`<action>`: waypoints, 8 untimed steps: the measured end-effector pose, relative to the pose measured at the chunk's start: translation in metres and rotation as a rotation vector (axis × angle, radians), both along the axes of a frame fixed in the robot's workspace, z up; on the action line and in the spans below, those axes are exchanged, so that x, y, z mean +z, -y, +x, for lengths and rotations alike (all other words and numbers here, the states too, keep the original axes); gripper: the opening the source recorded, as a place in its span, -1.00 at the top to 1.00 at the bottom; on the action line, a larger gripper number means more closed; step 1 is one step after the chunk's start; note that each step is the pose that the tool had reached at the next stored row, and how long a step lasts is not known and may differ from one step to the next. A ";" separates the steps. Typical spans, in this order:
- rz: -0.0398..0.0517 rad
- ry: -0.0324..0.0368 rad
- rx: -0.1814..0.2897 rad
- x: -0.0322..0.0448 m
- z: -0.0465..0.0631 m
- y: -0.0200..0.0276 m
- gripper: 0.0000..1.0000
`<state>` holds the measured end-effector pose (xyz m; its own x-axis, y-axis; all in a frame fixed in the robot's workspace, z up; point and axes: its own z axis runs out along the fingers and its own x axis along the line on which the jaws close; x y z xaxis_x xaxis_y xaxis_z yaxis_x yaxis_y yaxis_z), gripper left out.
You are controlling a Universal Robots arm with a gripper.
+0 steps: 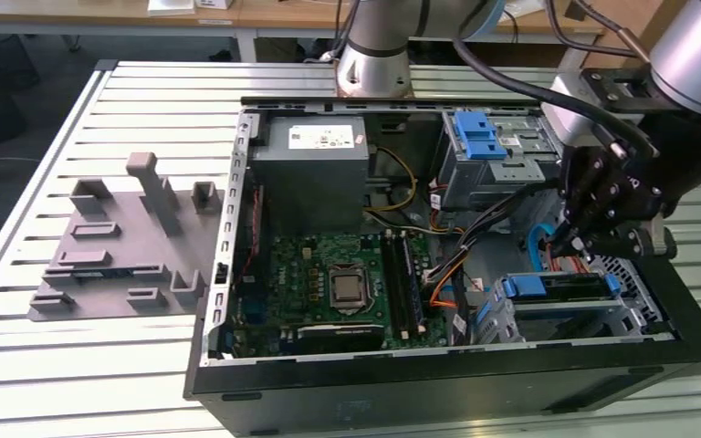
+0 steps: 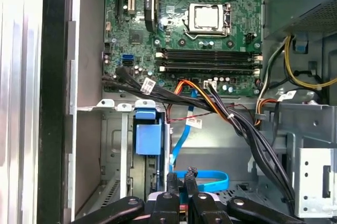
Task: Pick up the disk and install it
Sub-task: 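Insert the second disk wire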
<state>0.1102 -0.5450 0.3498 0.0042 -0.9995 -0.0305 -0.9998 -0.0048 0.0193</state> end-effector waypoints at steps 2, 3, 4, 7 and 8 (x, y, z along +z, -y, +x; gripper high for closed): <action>0.0001 0.0000 0.001 -0.0018 0.000 0.0023 0.68; 0.0001 0.0001 0.002 -0.0026 0.000 0.0033 0.68; 0.0002 0.0001 0.003 -0.0034 0.000 0.0042 0.68; 0.0000 0.0001 0.007 -0.0047 0.000 0.0067 0.68; 0.0002 0.0001 0.008 -0.0051 0.000 0.0073 0.68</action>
